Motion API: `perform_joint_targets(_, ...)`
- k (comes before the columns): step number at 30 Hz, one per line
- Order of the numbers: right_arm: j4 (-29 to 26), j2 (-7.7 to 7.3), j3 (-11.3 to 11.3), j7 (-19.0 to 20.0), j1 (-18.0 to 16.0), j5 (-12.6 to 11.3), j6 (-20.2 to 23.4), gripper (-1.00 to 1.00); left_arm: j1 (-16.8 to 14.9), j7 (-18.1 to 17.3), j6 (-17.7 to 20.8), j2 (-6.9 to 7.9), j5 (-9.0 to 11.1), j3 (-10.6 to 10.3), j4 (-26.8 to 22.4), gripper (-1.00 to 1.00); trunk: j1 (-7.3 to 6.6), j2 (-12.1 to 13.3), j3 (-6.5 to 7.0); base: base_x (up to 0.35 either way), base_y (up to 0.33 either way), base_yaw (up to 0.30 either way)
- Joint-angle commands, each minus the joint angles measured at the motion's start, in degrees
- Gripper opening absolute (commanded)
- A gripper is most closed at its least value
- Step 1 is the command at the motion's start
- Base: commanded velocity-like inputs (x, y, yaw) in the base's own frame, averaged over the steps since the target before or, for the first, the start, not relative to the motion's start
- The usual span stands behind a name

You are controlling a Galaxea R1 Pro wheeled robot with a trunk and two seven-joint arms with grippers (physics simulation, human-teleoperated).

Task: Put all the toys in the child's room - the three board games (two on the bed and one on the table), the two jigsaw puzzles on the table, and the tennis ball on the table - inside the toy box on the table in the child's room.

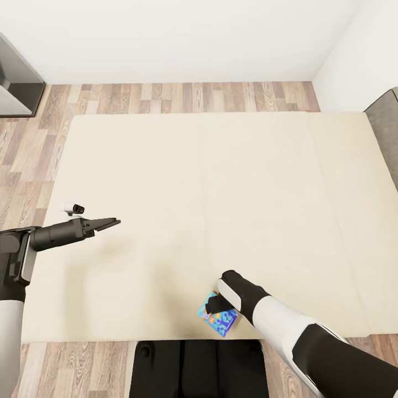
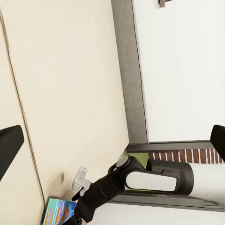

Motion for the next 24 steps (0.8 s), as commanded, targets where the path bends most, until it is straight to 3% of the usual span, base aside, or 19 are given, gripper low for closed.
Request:
perform_joint_targets(1,0.0,0.0,0.3,-0.4,0.0,-0.6,0.2,1.0,0.0,-0.2,0.6,0.02,0.0,0.0,0.0,1.0,0.03,-0.1,-0.06,0.0,0.0,0.0)
perform_joint_targets(24,0.1,0.0,0.2,2.2,0.0,-0.7,1.9,1.0,0.0,-0.2,0.6,0.08,0.0,0.2,0.0,1.0,0.03,-0.1,-0.06,0.0,0.0,0.0)
